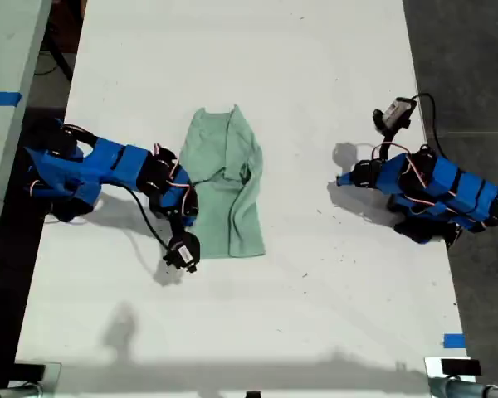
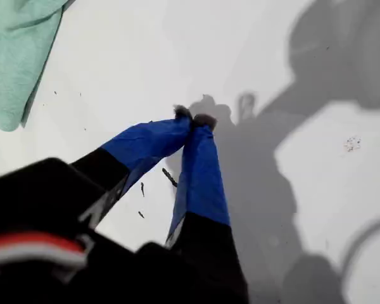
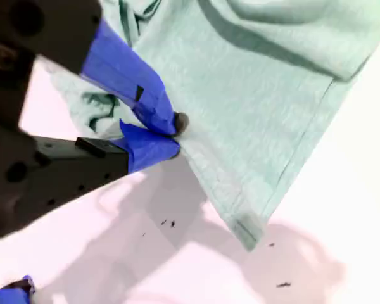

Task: Fold t shirt

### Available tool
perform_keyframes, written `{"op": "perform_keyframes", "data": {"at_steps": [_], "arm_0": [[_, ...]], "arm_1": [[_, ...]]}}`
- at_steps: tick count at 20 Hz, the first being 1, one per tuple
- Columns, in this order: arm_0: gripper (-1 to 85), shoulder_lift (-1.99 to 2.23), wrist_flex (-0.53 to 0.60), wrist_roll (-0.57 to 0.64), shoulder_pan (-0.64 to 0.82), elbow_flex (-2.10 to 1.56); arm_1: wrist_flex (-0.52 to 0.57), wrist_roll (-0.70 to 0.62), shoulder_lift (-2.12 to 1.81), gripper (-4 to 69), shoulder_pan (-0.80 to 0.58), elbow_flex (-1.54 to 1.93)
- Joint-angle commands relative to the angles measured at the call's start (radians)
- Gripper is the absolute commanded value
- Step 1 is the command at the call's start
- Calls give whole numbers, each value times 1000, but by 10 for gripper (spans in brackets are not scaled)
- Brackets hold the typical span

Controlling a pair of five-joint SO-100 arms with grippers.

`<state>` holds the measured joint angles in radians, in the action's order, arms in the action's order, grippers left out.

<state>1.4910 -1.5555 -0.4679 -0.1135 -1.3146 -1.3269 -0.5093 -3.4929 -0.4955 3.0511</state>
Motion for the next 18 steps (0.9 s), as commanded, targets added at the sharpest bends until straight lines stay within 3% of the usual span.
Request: {"op": "perform_keyframes", "data": {"at_steps": [1,6,7,8,10,11,14,16,17,18], "arm_0": [[7,-66,75,104,64,170],[4,-175,462,391,141,170],[64,-196,515,443,147,178],[222,-221,545,482,152,192],[358,-241,529,495,163,209],[367,-236,491,508,172,221],[225,-75,342,477,212,212],[200,89,232,448,268,175],[115,166,193,460,313,144],[98,258,189,497,357,84]], "arm_1": [[-6,2,-8,8,-11,58],[-6,-2,-8,8,-11,58],[-6,-3,-8,8,-11,58],[-6,-3,-8,8,-12,58],[-6,-5,-8,8,-14,58],[-6,-5,-8,8,-14,58],[-6,-5,-8,8,-14,58],[-6,-5,-8,8,-14,58],[-6,-5,-8,8,-14,58],[-6,-5,-8,8,-14,58]]}}
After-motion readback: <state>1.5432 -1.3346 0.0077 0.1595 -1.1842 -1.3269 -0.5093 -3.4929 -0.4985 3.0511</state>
